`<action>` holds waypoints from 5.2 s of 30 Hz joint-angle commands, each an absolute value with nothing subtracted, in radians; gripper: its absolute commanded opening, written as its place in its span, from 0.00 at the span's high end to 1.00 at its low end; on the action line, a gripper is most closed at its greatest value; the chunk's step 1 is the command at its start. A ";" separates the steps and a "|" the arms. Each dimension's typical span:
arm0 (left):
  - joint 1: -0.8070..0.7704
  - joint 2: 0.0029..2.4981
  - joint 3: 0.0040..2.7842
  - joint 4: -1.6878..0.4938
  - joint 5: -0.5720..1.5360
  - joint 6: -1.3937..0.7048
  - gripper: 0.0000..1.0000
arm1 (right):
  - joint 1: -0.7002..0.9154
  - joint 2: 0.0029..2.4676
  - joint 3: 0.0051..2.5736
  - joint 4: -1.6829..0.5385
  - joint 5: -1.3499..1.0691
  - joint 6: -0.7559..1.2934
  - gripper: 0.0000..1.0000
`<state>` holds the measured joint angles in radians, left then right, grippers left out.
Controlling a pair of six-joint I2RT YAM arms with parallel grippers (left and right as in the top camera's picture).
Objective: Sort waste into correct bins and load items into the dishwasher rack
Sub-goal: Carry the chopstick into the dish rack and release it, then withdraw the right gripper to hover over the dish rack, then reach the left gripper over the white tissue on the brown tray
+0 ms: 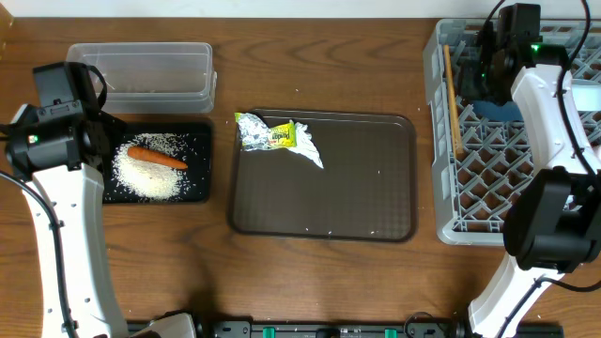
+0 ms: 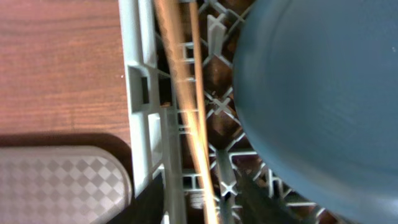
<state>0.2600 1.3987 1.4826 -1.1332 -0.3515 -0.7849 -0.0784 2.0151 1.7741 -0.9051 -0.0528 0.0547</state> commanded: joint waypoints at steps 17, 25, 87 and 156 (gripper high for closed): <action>0.261 1.400 1.491 -1.137 -0.377 -0.782 0.01 | -0.065 1.654 1.779 -1.199 -0.287 0.096 0.01; 0.261 1.400 1.491 -1.137 -0.377 -0.782 0.01 | -0.074 1.603 1.775 -1.283 -0.046 0.191 0.01; 0.261 1.400 1.491 -1.135 -0.369 -0.788 0.00 | -0.183 1.618 1.769 -1.335 0.026 0.276 0.01; -0.545 1.670 1.445 -0.928 0.047 -0.843 0.02 | -0.183 1.618 1.769 -1.335 0.026 0.276 0.01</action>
<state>-0.5407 1.6508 1.4155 -0.9291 0.1471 -0.8749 -0.1802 1.6188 1.7725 -1.3346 0.0200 0.2604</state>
